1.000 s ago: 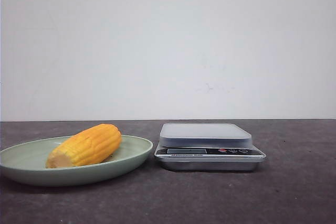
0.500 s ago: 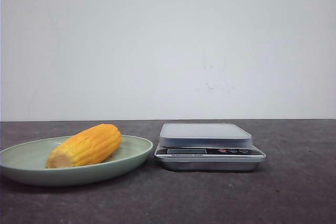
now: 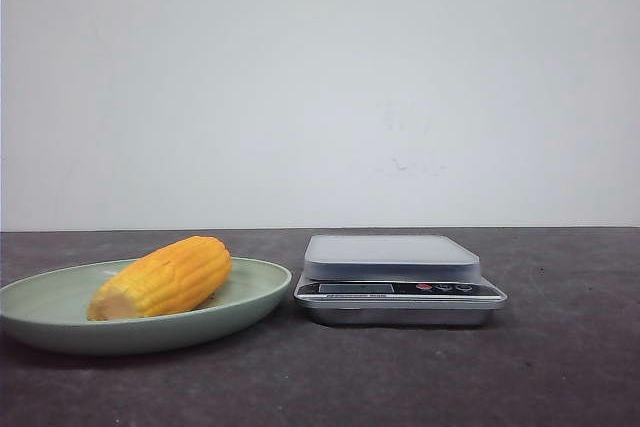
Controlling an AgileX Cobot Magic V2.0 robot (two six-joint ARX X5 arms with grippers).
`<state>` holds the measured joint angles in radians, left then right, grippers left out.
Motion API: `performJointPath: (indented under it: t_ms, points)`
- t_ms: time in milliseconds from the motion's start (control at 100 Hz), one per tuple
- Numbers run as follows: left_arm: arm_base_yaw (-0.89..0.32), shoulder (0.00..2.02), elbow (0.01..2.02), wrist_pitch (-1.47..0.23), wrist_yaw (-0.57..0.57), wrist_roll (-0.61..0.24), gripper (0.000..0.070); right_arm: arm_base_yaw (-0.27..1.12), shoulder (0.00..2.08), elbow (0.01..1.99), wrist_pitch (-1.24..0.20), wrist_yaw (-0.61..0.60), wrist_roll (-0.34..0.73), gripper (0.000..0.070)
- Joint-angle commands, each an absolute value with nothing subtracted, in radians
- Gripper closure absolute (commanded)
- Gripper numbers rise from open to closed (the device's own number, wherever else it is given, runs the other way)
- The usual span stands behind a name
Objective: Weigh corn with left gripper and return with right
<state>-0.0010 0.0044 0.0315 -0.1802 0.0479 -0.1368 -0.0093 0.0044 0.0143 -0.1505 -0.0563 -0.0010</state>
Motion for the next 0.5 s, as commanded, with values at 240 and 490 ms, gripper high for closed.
performJointPath:
  t_ms: [240,490]
  points:
    - [0.0,0.003,0.036,-0.193,0.074,-0.399,0.0689,-0.01,0.004,0.013,-0.026,-0.058,0.219,0.0687]
    - [0.0,0.006,0.135,-0.198,0.216,-0.556,0.0689,-0.01,0.004,0.087,-0.009,-0.199,0.429,0.0693]
